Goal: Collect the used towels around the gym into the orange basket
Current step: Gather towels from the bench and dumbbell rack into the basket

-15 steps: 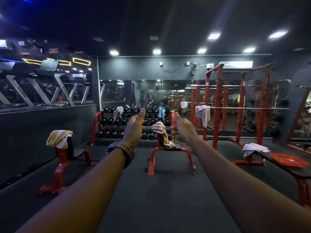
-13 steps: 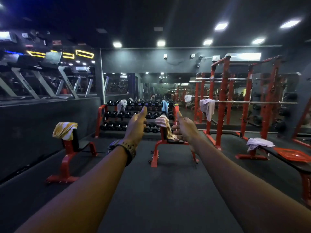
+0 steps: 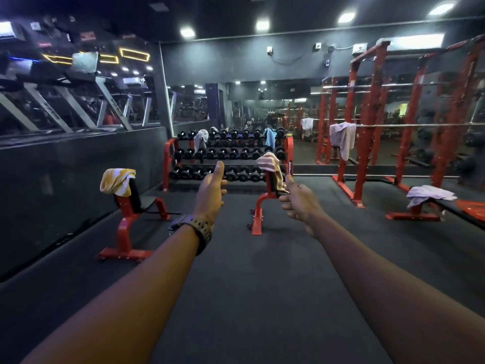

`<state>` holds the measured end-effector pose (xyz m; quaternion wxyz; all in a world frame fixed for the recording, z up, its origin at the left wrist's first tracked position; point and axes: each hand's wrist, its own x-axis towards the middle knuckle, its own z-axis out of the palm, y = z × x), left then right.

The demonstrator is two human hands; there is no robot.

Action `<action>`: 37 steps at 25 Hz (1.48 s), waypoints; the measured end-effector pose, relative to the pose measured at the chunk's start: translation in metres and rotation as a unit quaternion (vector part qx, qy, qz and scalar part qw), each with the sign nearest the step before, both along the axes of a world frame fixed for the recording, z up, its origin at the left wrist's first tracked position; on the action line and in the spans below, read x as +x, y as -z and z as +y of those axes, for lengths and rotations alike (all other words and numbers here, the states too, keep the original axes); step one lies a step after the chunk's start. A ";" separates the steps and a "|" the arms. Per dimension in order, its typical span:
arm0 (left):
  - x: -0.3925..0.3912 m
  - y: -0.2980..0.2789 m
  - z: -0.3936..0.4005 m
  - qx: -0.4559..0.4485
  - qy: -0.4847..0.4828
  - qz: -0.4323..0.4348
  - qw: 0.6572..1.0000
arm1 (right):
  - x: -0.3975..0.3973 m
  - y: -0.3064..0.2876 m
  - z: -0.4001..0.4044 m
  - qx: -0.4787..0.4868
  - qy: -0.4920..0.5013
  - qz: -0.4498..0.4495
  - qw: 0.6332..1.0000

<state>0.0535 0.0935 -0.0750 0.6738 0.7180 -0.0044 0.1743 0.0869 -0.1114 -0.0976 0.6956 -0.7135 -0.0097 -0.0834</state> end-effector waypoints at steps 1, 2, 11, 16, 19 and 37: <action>0.009 0.000 0.003 -0.002 0.000 -0.001 1.000 | 0.010 0.000 0.002 -0.003 0.001 -0.001 1.000; 0.021 0.001 0.005 -0.001 -0.001 -0.005 1.000 | 0.021 0.000 0.003 -0.009 0.000 -0.003 1.000; 0.179 -0.005 -0.024 0.010 0.001 -0.039 0.999 | 0.193 -0.001 -0.035 -0.042 0.029 -0.028 0.998; 0.304 -0.019 -0.046 0.000 -0.013 -0.048 0.999 | 0.332 -0.012 -0.071 -0.045 0.051 -0.045 0.997; 0.378 -0.007 -0.054 -0.004 -0.011 -0.035 0.999 | 0.408 -0.002 -0.077 -0.063 0.051 -0.031 0.996; 0.928 0.033 -0.038 -0.016 0.024 -0.010 1.000 | 0.929 0.047 -0.072 -0.075 0.078 0.019 0.994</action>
